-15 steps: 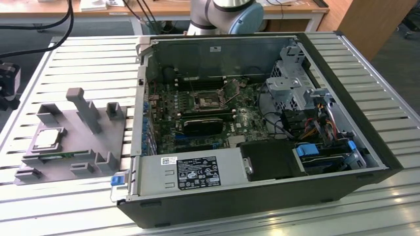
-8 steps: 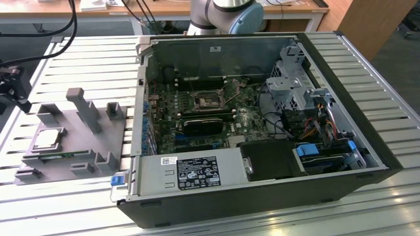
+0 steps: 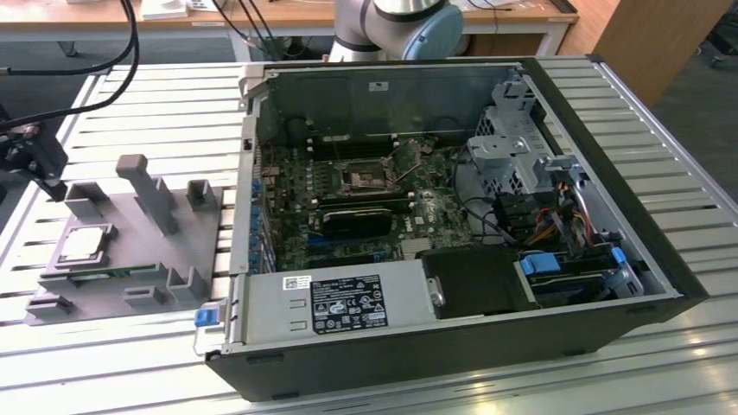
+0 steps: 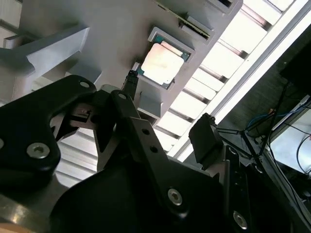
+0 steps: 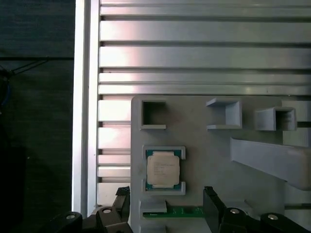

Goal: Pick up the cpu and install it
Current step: 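Pick up the cpu and move it towards the insertion slot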

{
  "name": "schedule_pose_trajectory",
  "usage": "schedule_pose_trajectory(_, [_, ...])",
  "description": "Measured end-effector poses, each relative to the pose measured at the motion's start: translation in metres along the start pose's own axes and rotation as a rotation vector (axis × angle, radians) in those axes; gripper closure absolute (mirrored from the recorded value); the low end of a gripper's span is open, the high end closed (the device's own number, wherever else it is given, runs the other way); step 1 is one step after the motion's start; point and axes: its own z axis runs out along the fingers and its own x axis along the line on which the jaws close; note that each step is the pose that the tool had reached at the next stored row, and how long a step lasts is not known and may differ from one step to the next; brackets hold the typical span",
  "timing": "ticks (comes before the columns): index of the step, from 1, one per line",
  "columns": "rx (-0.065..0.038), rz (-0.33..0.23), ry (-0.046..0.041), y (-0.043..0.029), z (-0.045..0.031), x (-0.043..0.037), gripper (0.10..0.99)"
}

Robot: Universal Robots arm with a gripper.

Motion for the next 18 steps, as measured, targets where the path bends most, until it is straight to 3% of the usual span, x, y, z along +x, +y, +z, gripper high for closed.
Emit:
schedule_pose_trajectory(13, [-0.002,0.0,0.0,-0.0006,0.0108,0.0001,0.373])
schedule_pose_trajectory(15, [-0.002,0.0,0.0,-0.0007,0.0121,0.0001,0.259])
schedule_pose_trajectory(18, [-0.002,0.0,0.0,-0.0008,0.0138,0.0001,0.196])
